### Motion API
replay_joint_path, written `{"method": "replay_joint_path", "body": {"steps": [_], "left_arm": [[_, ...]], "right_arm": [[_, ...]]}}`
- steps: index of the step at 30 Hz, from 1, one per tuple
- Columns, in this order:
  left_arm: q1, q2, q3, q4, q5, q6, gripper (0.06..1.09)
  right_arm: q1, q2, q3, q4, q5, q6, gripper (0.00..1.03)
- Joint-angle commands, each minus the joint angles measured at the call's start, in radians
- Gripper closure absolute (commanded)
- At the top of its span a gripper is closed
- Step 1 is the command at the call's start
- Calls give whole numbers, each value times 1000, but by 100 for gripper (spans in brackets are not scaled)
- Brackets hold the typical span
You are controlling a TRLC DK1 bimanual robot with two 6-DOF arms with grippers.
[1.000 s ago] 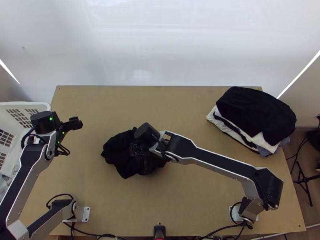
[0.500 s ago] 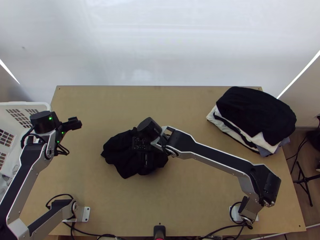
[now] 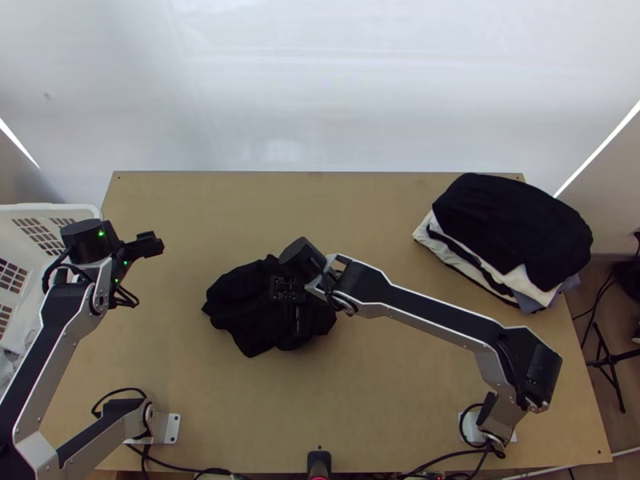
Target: Fold the t-shirt
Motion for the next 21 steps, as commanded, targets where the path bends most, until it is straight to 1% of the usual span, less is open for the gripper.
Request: {"method": "replay_joint_path", "body": {"steps": [1,5,6,10,14,17,21], "left_arm": [[0,9,1,3,0,1,10],[0,9,3,3,0,1,10],[0,8,3,1,0,1,10],[0,8,3,0,2,1,10],[-18,11,3,1,5,1,10],[-40,14,1,1,17,-8,10],[-76,13,3,-13,48,-38,10]], "right_arm": [[-4,-2,-16,19,-28,20,99],[-21,-48,15,44,-28,125,100],[-25,-73,34,44,-28,162,100],[-53,-160,126,53,-28,263,100],[-116,-231,225,47,-13,361,100],[-176,-261,267,33,16,390,100],[-254,-306,230,22,33,392,100]]}}
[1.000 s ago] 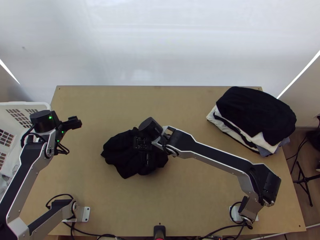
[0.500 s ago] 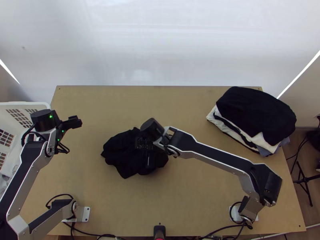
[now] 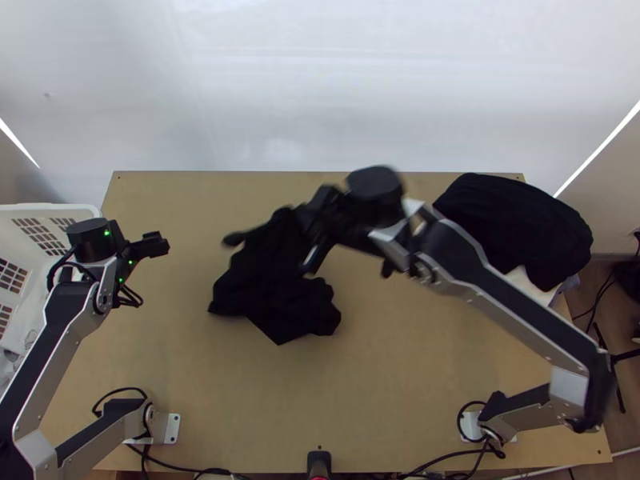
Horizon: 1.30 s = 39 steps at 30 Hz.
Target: Fold the t-shirt
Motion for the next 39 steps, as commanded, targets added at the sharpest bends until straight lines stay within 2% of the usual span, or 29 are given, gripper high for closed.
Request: {"method": "replay_joint_path", "body": {"steps": [1,9,18,26,39], "left_arm": [[-59,-2,2,-23,49,-35,10],[-195,-39,-16,-82,68,-35,10],[-306,-68,-24,-139,69,-33,10],[-416,-48,-105,-125,69,-4,10],[-472,-14,-96,-128,69,2,10]], "right_arm": [[-121,-92,7,-15,33,51,100],[-244,-144,-102,5,66,59,100],[-325,-170,-184,31,95,93,100],[-425,-165,-263,51,133,125,100],[-593,-172,-431,98,161,131,100]]}}
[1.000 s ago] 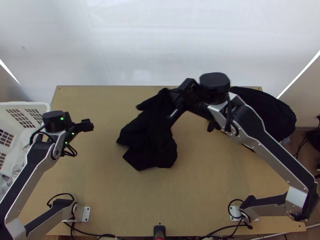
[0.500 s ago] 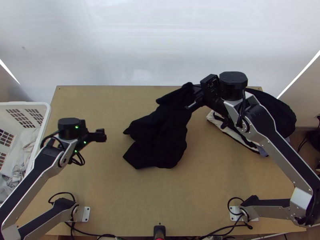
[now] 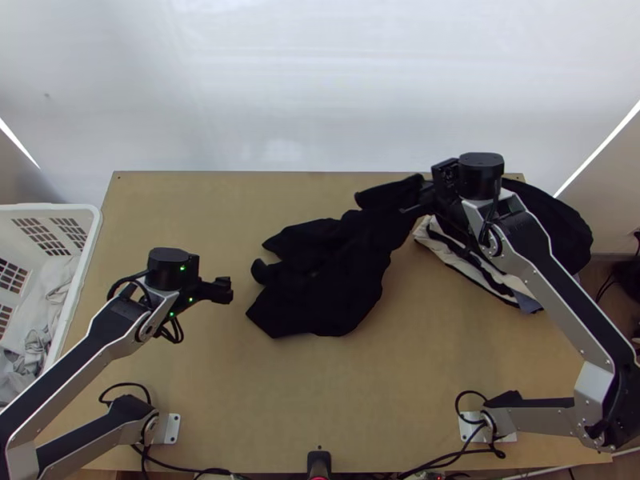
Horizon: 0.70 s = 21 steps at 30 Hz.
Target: Fold the t-shirt
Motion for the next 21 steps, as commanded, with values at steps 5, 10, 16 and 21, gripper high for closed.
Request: {"method": "replay_joint_path", "body": {"steps": [5,10,16,21], "left_arm": [[-70,16,11,-7,0,3,10],[-127,44,17,-5,0,-7,10],[-174,61,-4,-5,0,-4,10],[-187,62,-3,-5,0,-1,10]], "right_arm": [[-116,-71,-99,18,11,7,100],[-125,-105,-127,20,11,5,100],[-136,-131,-142,18,21,4,100],[-134,-160,-161,18,22,5,100]]}}
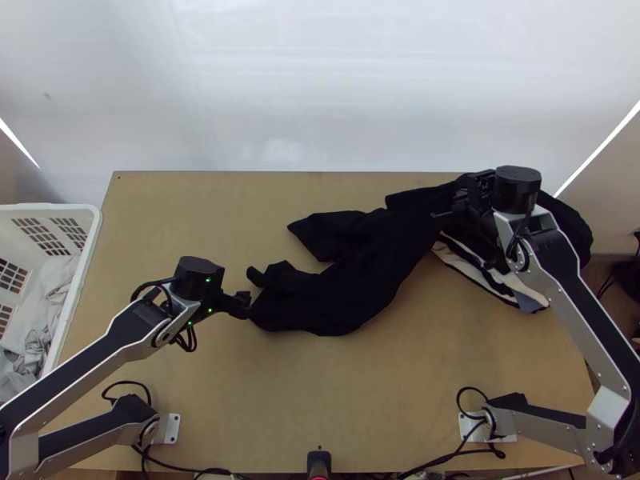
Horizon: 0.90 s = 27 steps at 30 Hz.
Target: Fold the t-shirt
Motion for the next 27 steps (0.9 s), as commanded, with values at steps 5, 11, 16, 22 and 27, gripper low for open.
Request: {"method": "replay_joint_path", "body": {"steps": [5,11,16,22,27], "left_arm": [[-61,36,-15,11,0,2,10],[-114,116,-39,20,-14,6,10],[-143,140,-47,22,-23,6,10],[-168,163,-64,80,-57,6,10],[-217,168,-76,70,-75,14,10]], "right_arm": [[3,-62,-43,0,6,-1,100],[16,-82,-52,-8,6,-12,100],[30,-82,-48,-9,9,-22,100],[58,-81,-52,-9,15,-24,100],[70,-74,-51,-9,23,-24,100]]}}
